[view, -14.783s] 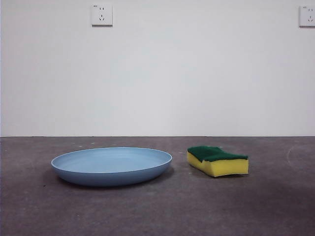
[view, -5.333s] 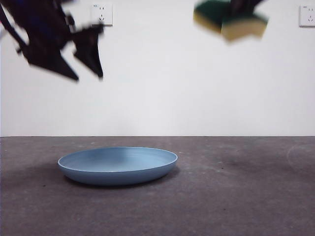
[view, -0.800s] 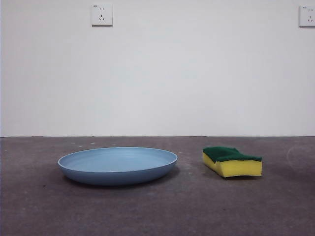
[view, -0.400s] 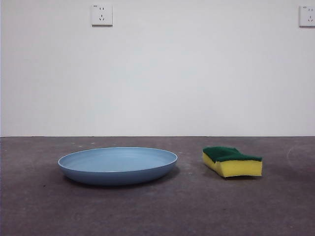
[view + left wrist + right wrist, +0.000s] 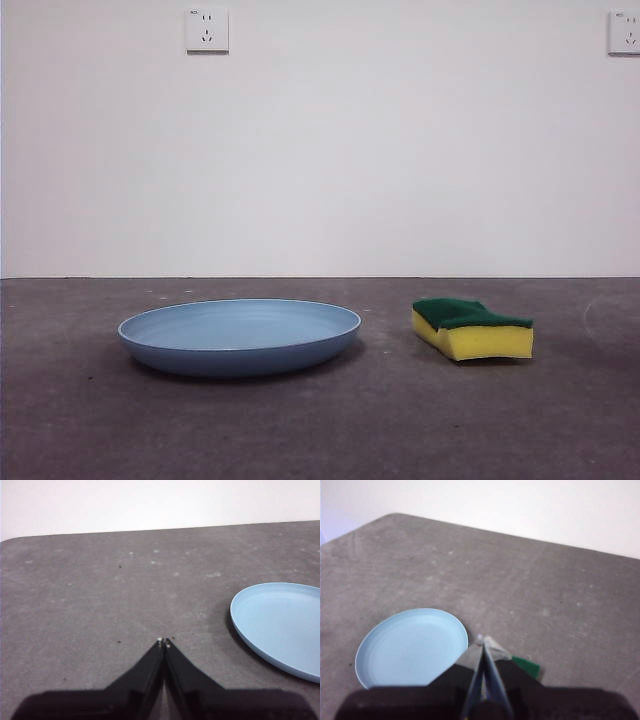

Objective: Pick up the plate,pick up the cloth,clean the plate with the cloth

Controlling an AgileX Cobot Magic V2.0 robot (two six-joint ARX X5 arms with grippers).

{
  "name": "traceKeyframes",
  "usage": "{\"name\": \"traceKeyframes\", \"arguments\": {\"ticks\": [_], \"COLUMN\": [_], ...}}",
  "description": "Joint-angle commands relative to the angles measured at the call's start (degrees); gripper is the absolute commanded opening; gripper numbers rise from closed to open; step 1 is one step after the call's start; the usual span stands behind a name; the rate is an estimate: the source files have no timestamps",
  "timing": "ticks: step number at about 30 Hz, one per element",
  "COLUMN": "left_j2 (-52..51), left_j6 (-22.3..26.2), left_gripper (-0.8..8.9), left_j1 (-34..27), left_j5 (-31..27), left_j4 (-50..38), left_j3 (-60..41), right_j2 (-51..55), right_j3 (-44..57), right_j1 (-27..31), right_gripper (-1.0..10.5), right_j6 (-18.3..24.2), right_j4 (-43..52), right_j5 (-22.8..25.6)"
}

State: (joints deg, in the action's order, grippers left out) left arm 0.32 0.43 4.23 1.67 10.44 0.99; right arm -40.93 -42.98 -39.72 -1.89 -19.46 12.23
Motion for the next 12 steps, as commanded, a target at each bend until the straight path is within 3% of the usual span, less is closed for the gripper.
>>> {"name": "traceKeyframes", "arguments": {"ticks": [1, 6, 10, 12], "left_j2": [-0.13, -0.13, -0.13, -0.13], "left_j6": [-0.33, -0.35, -0.35, -0.35], "left_gripper": [-0.01, -0.01, -0.01, -0.01], "left_j1": [-0.20, -0.20, -0.20, -0.20], "left_j5": [-0.02, -0.02, -0.02, -0.02], "left_j4": [-0.11, -0.11, -0.11, -0.11], "left_j3": [-0.81, -0.81, -0.81, -0.81], "right_j2": [1.64, 2.47, 3.54, 4.83], "right_j3": [0.44, 0.55, 2.08, 3.93], "right_j1": [0.09, 2.16, 9.75, 14.36], "right_gripper": [0.0, 0.0, 0.0, 0.0], "right_j6": [0.37, 1.90, 3.48, 3.17], "right_j4": [0.37, 0.39, 0.76, 1.64], "right_j5": [0.17, 0.07, -0.42, -2.89]}}
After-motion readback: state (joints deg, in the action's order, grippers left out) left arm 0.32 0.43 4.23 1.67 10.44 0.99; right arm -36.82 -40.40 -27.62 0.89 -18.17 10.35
